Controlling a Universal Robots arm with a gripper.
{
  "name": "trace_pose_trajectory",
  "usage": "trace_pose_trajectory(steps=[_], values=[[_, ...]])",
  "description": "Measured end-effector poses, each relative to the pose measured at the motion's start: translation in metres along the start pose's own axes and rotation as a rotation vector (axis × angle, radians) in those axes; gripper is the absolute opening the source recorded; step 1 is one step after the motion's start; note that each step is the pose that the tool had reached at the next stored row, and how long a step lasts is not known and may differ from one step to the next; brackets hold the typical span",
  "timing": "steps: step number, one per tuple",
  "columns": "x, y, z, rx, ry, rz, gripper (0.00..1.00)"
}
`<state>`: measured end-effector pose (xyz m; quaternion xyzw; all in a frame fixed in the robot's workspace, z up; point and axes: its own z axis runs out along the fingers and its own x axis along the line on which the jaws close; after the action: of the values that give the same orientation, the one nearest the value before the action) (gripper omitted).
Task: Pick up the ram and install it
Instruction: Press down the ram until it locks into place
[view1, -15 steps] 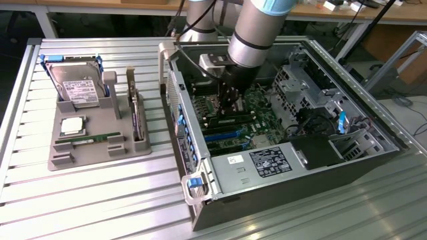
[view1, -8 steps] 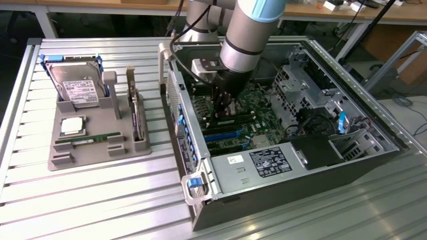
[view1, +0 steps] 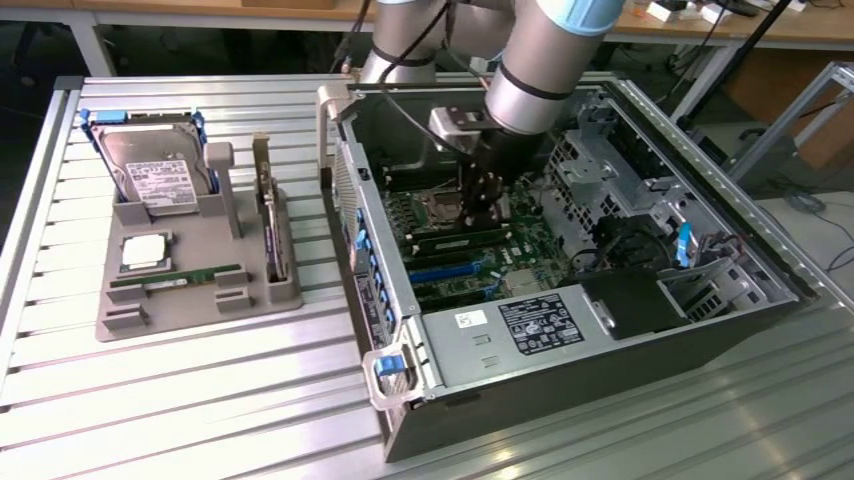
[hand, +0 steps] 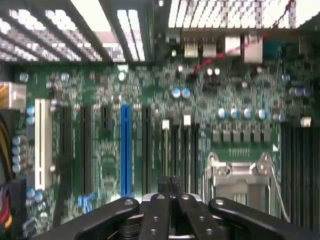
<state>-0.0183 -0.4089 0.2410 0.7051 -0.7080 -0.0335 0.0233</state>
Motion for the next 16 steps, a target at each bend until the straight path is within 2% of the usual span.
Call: trace_pose_trajectory(steps=[1,2,3,4,5,6,7,8,9,10,12,14,16], values=[[0.0,-0.0093,-0.0007,-0.0034,-0.0013,0.0,0.1],[0.0,-0.0228,-0.0018,-0.0088,-0.0035,0.0,0.1],[0.0,-0.0349,-0.0024,-0.0141,-0.0068,0.0,0.1],[0.0,-0.043,-0.0029,-0.018,-0.0092,0.0,0.1],[0.0,-0.0565,-0.0035,-0.0245,-0.0138,-0.001,0.1],[0.0,-0.0641,-0.0039,-0.028,-0.0163,-0.001,0.1],[0.0,-0.076,-0.0048,-0.0328,-0.0204,-0.001,0.1],[0.0,-0.0926,-0.006,-0.0388,-0.0252,-0.001,0.1],[-0.001,-0.1054,-0.007,-0.042,-0.0271,-0.002,0.1],[-0.001,-0.1133,-0.0087,-0.0428,-0.0269,-0.001,0.1],[-0.001,-0.113,-0.0208,-0.0426,-0.0269,-0.002,0.1],[-0.001,-0.1116,-0.0375,-0.0426,-0.0273,-0.001,0.1],[-0.001,-0.1108,-0.0475,-0.0425,-0.0271,-0.002,0.1]])
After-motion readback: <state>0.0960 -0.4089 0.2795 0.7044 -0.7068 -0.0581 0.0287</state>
